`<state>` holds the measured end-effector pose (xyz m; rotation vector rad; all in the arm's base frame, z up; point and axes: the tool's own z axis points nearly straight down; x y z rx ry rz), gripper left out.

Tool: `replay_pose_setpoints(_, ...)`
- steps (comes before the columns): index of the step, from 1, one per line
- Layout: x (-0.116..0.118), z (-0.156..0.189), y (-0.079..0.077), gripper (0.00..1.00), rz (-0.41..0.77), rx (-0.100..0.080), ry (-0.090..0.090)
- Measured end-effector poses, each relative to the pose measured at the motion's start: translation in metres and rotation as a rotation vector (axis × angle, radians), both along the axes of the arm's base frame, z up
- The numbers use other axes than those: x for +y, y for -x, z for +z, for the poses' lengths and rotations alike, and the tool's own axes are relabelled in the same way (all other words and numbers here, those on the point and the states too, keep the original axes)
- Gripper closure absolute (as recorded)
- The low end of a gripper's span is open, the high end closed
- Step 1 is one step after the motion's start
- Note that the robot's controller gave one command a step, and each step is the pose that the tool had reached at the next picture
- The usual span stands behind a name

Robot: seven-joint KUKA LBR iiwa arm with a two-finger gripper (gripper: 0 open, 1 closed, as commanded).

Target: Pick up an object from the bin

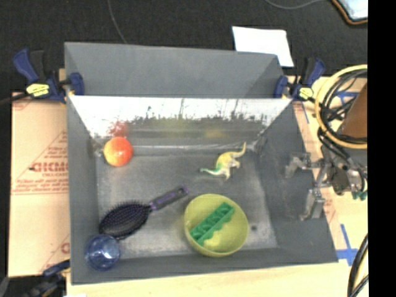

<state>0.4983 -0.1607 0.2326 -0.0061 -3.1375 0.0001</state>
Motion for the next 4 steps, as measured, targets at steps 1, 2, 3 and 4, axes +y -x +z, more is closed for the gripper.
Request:
replay_pose_setpoints(1,0.001,0.004,-0.002,0.0,0.005,-0.007,0.002)
replay_pose_setpoints(2,0.076,-0.156,0.003,0.0,-0.053,-0.013,0.003)
replay_pose_setpoints(3,0.097,-0.072,0.022,0.0,-0.109,-0.025,0.007)
replay_pose_setpoints(4,0.139,-0.133,-0.022,0.0,-0.207,-0.007,0.001)
